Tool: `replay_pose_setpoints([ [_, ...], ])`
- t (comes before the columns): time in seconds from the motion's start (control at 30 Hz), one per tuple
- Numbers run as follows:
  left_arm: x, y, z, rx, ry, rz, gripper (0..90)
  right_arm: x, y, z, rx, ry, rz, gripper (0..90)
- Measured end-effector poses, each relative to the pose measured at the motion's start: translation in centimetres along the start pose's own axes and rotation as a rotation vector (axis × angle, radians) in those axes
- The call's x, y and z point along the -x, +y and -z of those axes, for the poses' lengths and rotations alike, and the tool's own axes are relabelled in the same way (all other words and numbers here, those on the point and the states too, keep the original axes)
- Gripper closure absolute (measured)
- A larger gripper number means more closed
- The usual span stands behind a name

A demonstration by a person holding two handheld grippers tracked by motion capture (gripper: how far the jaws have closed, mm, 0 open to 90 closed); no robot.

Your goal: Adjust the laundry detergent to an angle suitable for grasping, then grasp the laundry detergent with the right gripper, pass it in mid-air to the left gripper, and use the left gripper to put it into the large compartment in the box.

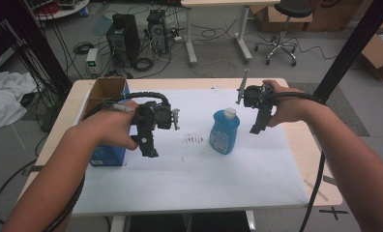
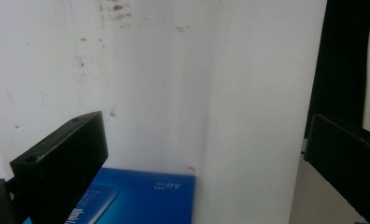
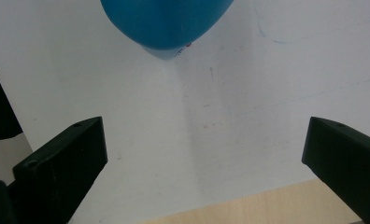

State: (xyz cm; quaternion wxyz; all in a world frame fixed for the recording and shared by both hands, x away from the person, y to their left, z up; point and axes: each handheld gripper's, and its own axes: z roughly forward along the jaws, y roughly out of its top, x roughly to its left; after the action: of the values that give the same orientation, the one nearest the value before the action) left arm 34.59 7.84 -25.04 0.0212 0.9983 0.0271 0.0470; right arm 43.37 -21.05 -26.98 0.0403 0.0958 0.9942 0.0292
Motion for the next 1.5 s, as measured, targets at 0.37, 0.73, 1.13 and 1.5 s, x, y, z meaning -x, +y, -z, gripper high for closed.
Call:
replay_pose_setpoints([
  [0.37, 0.1, -0.3, 0.4, -0.011, 0.008, 0.006, 0.1, 0.1, -0.3, 0.0, -0.010, -0.006, -0.009, 0.0],
  [0.73, 0.5, -0.6, 0.9, -0.013, 0.018, -0.001, 0.1, -0.4, -0.7, 0.6, 0.052, -0.012, -0.024, 0.0],
  [1.13, 0.9, -0.4, 1.0, -0.015, 0.020, -0.021, 0.1, -2.1, -4.3, 0.6, 0.296, -0.036, -0.118, 0.0],
  [1.5, 1.4, -0.4, 1.4, 0.012, 0.042, -0.049, 0.1, -4.4, -7.5, -2.1, 0.567, -0.074, -0.262, 0.0],
])
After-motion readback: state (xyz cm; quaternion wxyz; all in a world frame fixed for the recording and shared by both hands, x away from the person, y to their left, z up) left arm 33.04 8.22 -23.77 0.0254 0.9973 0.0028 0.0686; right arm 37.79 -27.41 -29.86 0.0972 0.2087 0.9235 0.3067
